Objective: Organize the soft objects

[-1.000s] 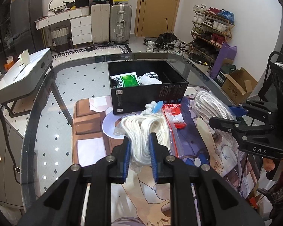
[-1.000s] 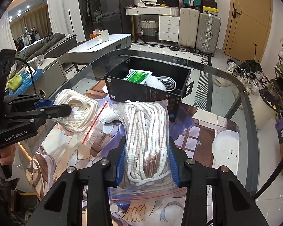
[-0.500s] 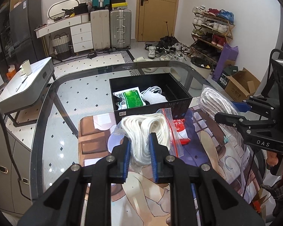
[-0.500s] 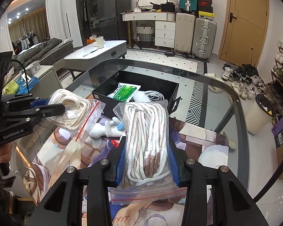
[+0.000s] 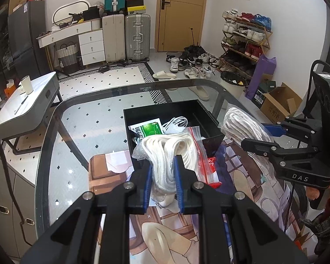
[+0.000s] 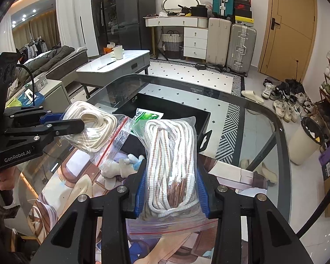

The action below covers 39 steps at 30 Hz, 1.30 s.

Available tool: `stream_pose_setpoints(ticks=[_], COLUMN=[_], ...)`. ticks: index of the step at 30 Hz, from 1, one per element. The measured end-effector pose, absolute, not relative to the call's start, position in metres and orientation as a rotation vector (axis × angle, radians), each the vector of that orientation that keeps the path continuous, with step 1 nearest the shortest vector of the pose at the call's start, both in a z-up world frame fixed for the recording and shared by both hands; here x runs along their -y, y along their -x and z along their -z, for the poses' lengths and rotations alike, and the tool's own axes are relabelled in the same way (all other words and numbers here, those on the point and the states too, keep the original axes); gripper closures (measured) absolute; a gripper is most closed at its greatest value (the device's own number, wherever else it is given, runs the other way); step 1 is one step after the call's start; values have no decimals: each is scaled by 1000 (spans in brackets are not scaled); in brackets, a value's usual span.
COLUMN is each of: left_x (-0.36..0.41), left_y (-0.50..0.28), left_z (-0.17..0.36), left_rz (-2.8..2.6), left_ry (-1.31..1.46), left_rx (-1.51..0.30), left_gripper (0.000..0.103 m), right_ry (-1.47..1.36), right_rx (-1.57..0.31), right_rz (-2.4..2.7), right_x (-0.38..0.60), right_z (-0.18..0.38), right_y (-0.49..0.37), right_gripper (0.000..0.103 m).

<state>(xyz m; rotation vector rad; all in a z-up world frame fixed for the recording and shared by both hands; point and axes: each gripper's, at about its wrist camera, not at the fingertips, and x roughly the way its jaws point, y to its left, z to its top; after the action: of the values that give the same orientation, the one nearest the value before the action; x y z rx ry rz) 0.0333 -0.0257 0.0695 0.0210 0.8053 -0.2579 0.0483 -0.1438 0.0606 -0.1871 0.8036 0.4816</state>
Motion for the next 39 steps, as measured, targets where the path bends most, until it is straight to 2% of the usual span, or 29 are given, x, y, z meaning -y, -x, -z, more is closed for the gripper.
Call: stream_pose_setpoints(ticks=[39], left_x=[20], left_y=[-112], left_z=[-68], left_rz=[258], left_ry=[-21], left_rx=[-811], left_gripper=[87], right_ry=[123], right_rx=[-805], right_rz=[-521], right_x=[117], right_z=[-69], right_y=[-125], right_gripper=[63])
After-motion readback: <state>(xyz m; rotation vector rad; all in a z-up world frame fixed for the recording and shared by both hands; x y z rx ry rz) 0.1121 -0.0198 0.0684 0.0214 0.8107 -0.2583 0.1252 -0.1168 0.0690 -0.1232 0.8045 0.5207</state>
